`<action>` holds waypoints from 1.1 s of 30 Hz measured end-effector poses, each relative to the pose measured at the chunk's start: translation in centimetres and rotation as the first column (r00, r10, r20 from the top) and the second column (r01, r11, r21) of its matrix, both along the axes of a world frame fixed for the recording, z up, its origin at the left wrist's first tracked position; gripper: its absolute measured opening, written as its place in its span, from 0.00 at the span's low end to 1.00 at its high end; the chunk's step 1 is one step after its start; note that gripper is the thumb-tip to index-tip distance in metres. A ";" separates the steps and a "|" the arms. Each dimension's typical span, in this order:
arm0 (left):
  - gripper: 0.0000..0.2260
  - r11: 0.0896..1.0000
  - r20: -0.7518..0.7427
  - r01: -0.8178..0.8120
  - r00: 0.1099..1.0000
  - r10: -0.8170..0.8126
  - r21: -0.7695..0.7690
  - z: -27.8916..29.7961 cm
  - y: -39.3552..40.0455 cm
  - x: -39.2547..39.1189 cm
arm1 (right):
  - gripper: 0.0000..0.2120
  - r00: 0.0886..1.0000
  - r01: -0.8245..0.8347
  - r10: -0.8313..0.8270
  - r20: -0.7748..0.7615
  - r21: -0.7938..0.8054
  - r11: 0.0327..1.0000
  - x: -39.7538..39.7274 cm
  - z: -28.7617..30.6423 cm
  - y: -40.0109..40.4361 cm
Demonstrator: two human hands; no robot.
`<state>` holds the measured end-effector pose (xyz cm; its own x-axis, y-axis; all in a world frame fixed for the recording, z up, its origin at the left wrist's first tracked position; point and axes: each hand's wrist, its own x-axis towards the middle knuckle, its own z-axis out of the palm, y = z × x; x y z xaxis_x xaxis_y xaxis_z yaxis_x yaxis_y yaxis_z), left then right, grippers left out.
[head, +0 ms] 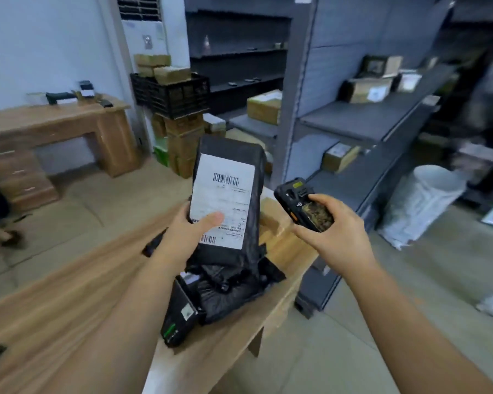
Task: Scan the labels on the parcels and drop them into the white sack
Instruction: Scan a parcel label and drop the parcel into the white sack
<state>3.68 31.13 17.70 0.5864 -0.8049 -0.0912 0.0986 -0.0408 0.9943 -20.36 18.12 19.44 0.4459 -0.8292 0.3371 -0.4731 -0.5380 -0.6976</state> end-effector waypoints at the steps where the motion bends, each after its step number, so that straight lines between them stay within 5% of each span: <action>1: 0.25 0.999 -0.002 0.050 0.999 -0.050 -0.005 0.3 -1.8 -1.5 | 0.30 0.999 0.047 -0.047 0.020 0.005 0.999 -1.9 0.1 -0.8; 9: 0.21 0.930 -0.008 0.365 0.931 -0.365 0.038 0.4 -14.8 -14.9 | 0.28 0.926 0.350 -0.362 0.104 0.118 0.929 -17.2 -1.2 -7.1; 21: 0.17 0.909 0.021 0.409 0.911 -0.412 0.081 -0.2 -29.9 -30.1 | 0.29 0.854 0.499 -0.510 0.106 0.110 0.859 -33.2 -2.6 -17.8; 33: 0.19 0.855 -0.022 0.515 0.857 -0.515 0.069 -2.0 -48.8 -36.6 | 0.30 0.796 0.590 -0.603 0.060 0.148 0.794 -39.2 -4.5 -34.4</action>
